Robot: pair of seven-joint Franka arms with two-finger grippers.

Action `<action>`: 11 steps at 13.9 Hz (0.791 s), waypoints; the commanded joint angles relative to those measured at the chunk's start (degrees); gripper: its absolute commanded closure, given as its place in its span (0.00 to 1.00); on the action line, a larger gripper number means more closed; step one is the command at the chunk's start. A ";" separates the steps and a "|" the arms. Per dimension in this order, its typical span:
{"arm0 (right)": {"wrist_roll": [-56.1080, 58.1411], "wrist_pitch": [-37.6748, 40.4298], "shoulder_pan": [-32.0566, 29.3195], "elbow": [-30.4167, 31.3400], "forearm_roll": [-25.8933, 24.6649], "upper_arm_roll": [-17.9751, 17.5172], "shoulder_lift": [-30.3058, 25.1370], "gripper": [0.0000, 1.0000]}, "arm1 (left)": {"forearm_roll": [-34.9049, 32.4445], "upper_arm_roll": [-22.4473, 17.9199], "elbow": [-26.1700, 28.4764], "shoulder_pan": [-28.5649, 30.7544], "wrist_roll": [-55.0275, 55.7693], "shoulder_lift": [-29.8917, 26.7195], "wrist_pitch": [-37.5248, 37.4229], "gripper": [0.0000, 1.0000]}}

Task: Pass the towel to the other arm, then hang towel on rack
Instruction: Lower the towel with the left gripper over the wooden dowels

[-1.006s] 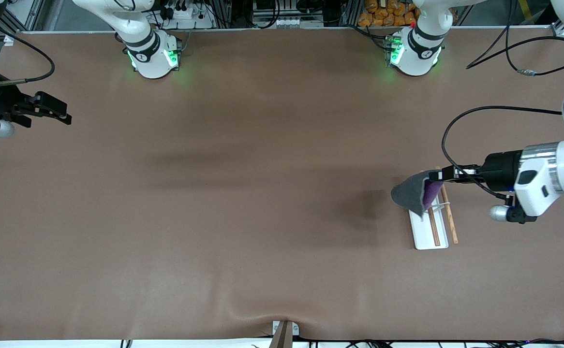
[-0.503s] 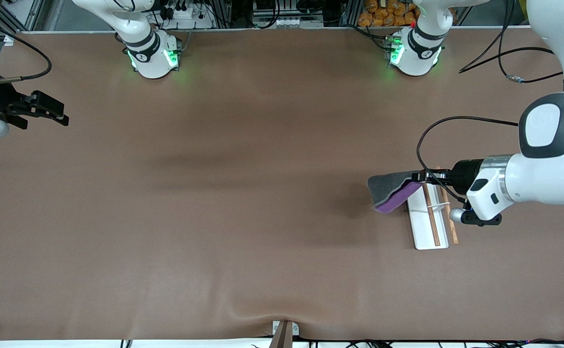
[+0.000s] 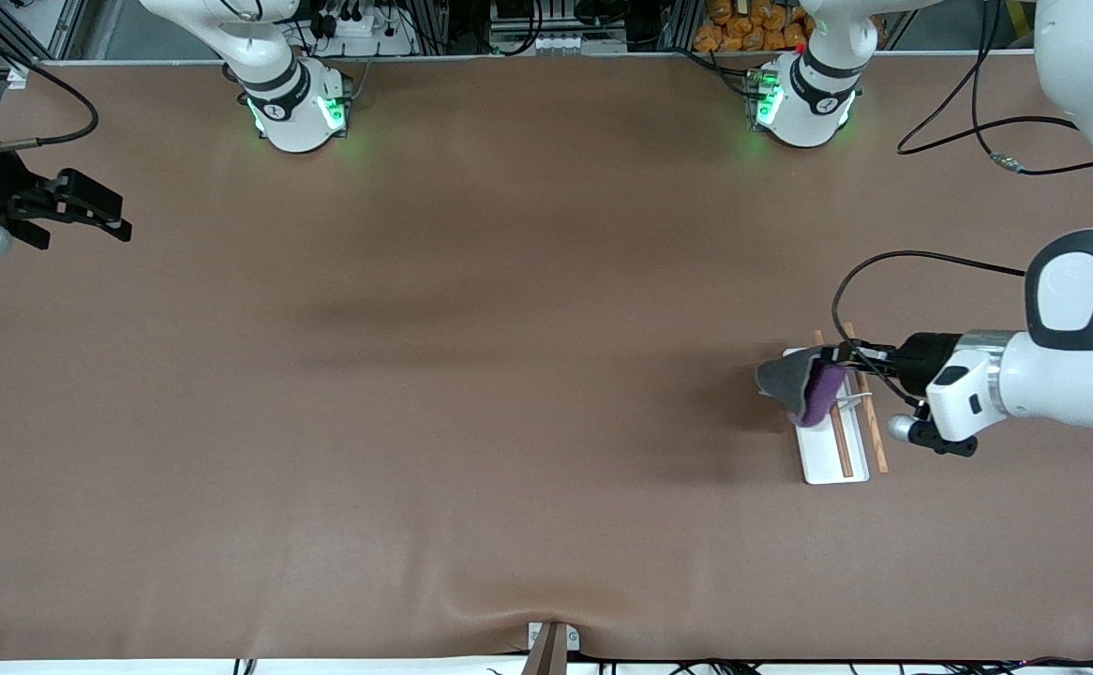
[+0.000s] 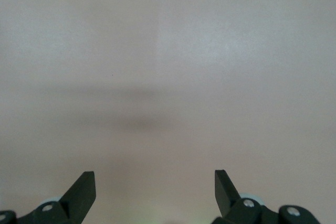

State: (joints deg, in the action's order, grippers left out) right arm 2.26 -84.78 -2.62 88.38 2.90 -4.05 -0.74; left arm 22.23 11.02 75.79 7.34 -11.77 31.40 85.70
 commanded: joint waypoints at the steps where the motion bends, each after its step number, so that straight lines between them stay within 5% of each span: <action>1: 0.29 0.85 0.25 -1.64 -0.79 0.18 0.91 0.00 | -1.66 0.23 -0.12 5.21 -7.29 0.68 -2.72 1.00; 11: 0.37 1.64 0.07 -1.55 -0.79 0.27 0.83 0.00 | -8.33 0.23 -0.47 10.94 -15.19 0.77 -3.52 1.00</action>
State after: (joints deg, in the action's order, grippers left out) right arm 2.26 -84.20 -2.62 88.38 2.90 -3.87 -0.70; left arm 16.99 10.73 75.85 17.60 -24.05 32.28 82.91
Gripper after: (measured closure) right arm 0.000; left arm 0.978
